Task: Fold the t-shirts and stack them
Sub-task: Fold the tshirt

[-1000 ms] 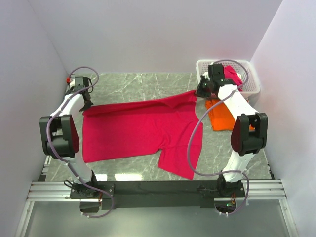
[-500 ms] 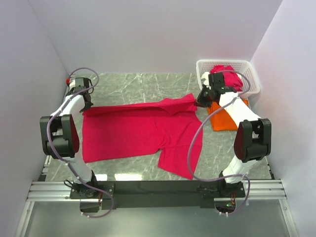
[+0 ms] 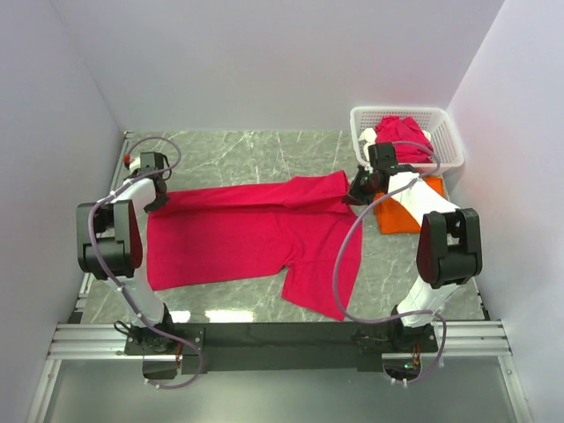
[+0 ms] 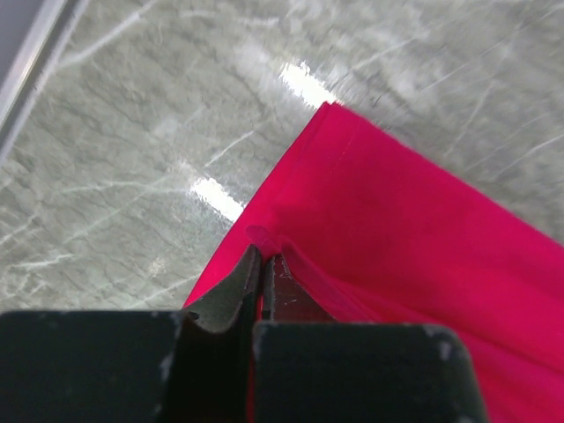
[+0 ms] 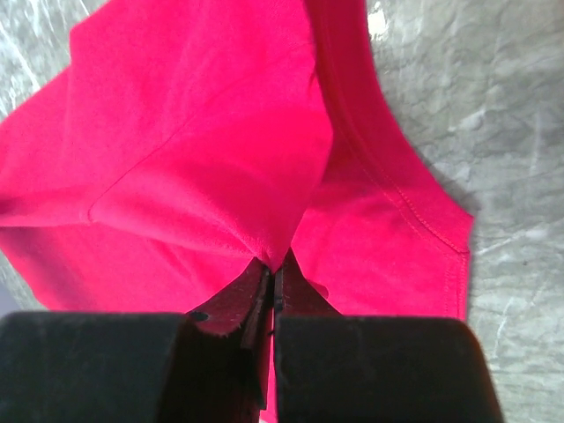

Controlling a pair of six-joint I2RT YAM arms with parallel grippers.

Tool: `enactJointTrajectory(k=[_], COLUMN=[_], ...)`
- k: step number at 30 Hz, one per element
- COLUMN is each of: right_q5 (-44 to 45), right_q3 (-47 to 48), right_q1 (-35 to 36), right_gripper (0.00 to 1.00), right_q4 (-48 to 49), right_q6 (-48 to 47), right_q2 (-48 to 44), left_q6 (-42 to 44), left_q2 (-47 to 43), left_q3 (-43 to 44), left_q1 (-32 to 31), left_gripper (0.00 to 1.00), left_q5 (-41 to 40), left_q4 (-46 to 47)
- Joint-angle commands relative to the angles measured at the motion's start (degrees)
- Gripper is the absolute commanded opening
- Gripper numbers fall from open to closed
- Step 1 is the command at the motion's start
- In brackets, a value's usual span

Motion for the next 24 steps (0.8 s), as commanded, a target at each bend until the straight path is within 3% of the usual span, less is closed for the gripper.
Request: enactJointTrajectory(k=[1, 7, 9, 10, 12, 14, 15, 16, 17, 19, 24], right_q5=[-1.51, 0.94, 2.09, 2.87, 3.49, 5.42, 5.87, 6.22, 6.92, 6.66, 6.13], right_q3=[-0.71, -3.09, -3.35, -3.35, -3.0, -2.83, -2.74, -2.82, -2.56, -1.43, 0.69], right_q1=[0.27, 0.27, 0.18, 0.18, 0.36, 0.62, 0.53, 0.62, 0.71, 0.71, 0.8], right_gripper=[0.0, 0.0, 0.08, 0.19, 0.29, 0.4, 0.45, 0.47, 0.49, 0.52, 0.53], right_q4=[1.76, 2.38, 2.29, 2.03, 2.03, 2.29, 3.42, 4.04, 4.66, 6.24, 11.07], right_q6=[-0.03, -0.73, -1.09, -1.61, -2.58, -3.98, -5.21, -5.74, -6.27, -8.11, -9.52], right_q2=[1.14, 1.32, 0.79, 0.44, -1.14, -3.67, -4.56, -5.27, -6.23, -5.98, -3.52], left_q6=[-1.97, -4.34, -5.66, -6.02, -6.89, -7.34, -7.51, -7.6, -7.6, -7.69, -6.9], left_q2=[0.25, -1.25, -2.3, -3.0, -5.36, -7.74, -10.54, -11.96, -14.23, -15.66, -11.99], left_q3=[-0.54, -1.94, -2.56, -2.82, -3.79, -5.01, -5.63, -6.16, -6.77, -6.87, -4.06], left_q1=[0.5, 0.5, 0.41, 0.5, 0.5, 0.5, 0.5, 0.5, 0.5, 0.59, 2.08], left_gripper=[0.02, 0.07, 0.11, 0.12, 0.18, 0.32, 0.47, 0.54, 0.67, 0.75, 0.78], left_q5=[-1.45, -1.01, -0.65, -0.39, -0.04, 0.22, 0.57, 0.75, 0.67, 0.58, 1.19], left_q4=[1.88, 1.0, 0.47, -0.14, -0.76, -1.2, -0.94, -0.76, -0.24, 0.03, 1.17])
